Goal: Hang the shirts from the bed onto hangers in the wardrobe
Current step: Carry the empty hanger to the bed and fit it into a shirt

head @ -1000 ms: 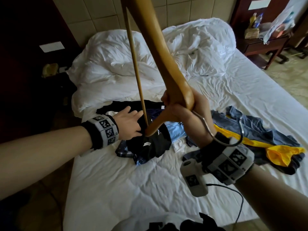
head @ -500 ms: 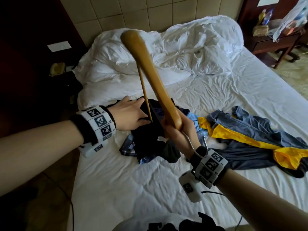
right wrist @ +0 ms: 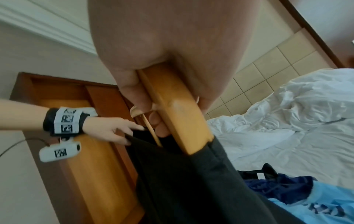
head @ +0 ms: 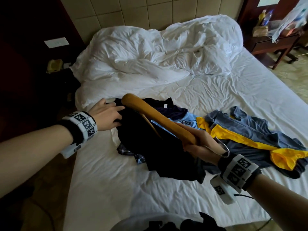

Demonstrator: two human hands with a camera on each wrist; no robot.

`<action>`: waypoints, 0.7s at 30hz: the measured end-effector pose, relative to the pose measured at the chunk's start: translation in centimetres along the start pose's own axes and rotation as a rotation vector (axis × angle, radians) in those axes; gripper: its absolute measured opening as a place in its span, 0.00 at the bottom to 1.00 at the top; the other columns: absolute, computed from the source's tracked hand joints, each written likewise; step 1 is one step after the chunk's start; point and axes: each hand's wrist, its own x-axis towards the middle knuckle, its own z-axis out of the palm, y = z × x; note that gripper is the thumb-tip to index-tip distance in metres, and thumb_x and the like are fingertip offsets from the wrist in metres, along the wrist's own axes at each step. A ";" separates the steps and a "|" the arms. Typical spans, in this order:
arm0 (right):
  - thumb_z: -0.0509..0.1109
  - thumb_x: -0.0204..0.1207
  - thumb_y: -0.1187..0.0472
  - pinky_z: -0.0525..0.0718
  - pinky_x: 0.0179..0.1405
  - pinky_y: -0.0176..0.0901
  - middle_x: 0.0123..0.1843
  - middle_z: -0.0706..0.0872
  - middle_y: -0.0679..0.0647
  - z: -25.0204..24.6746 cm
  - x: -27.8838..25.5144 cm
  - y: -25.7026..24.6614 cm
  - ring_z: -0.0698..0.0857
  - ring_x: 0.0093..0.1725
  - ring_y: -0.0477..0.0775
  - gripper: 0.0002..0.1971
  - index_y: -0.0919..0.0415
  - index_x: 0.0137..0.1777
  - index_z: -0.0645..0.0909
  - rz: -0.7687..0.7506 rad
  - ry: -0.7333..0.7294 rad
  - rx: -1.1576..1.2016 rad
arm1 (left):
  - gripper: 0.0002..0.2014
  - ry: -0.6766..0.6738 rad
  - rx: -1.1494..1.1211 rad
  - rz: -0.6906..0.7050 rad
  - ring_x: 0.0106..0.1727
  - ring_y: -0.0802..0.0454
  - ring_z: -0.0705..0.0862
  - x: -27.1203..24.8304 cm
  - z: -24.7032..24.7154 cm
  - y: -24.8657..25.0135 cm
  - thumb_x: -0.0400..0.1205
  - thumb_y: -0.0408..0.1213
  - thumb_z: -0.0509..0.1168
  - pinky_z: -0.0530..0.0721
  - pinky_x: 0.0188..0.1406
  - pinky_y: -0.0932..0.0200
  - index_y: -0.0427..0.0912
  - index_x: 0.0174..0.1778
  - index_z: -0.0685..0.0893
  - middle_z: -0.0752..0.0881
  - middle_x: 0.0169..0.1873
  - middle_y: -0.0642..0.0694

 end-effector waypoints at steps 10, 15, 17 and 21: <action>0.72 0.65 0.64 0.78 0.42 0.27 0.53 0.89 0.35 -0.3 1.1 -0.1 0.87 0.48 0.36 0.40 0.34 0.76 0.72 0.113 -0.187 -0.202 | 0.11 0.173 -0.113 0.072 0.63 0.53 0.76 0.2 -2.5 1.9 0.83 0.54 0.62 0.64 0.53 0.50 0.59 0.49 0.89 0.72 0.77 0.54; 0.74 0.66 0.67 0.80 0.41 0.30 0.47 0.89 0.35 -0.8 2.7 -1.7 0.86 0.45 0.32 0.36 0.39 0.74 0.77 0.081 -0.147 -0.185 | 0.13 0.175 -0.123 0.173 0.60 0.48 0.80 -0.7 -5.4 7.2 0.85 0.51 0.59 0.69 0.57 0.50 0.53 0.51 0.89 0.63 0.81 0.41; 0.76 0.67 0.68 0.82 0.47 0.31 0.53 0.89 0.41 -1.2 3.4 -2.5 0.85 0.49 0.35 0.35 0.39 0.73 0.78 0.079 -0.136 -0.188 | 0.13 0.126 -0.140 0.199 0.60 0.46 0.80 -0.6 -6.0 8.1 0.86 0.50 0.59 0.73 0.61 0.49 0.53 0.54 0.88 0.57 0.83 0.41; 0.78 0.69 0.67 0.73 0.47 0.20 0.56 0.87 0.45 -1.7 4.9 -3.5 0.83 0.52 0.34 0.31 0.40 0.70 0.82 0.110 -0.117 -0.169 | 0.14 0.179 -0.164 0.280 0.57 0.45 0.81 0.0 -5.7 8.7 0.86 0.50 0.60 0.75 0.59 0.48 0.50 0.53 0.89 0.62 0.81 0.43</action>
